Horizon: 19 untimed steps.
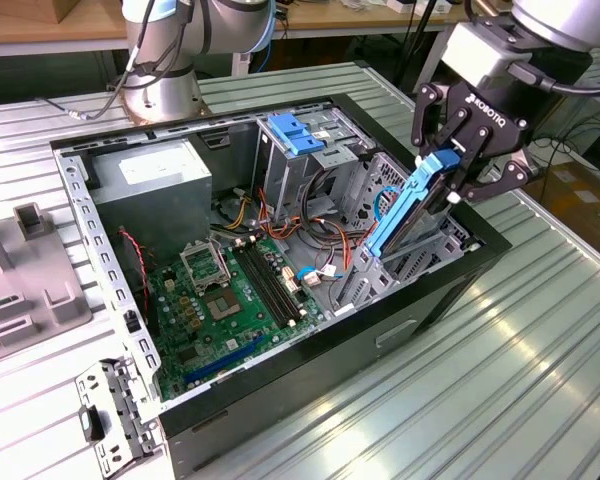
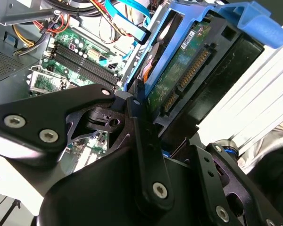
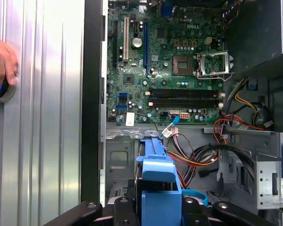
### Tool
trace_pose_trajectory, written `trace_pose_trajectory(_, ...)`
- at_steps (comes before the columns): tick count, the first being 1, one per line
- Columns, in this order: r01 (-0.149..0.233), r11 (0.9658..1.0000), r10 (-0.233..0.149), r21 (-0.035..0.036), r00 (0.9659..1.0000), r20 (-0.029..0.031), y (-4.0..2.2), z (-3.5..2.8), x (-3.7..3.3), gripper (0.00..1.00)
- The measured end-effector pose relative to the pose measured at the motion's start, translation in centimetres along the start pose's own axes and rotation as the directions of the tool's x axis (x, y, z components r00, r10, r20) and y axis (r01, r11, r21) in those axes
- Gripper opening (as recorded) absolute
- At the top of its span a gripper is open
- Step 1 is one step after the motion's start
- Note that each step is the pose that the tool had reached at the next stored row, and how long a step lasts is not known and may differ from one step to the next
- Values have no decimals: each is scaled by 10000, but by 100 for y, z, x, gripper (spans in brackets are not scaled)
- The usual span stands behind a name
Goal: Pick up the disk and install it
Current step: 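Insert the disk into the insertion slot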
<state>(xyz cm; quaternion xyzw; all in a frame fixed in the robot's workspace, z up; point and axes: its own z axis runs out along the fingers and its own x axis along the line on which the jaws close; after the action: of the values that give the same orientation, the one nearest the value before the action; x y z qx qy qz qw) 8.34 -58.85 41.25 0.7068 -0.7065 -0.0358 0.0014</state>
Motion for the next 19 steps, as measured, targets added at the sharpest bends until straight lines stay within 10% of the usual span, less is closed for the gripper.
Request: trace_pose_trajectory(19, 0, 10000, 0, 0, 10000, -1, -5, 90, 5, 36)
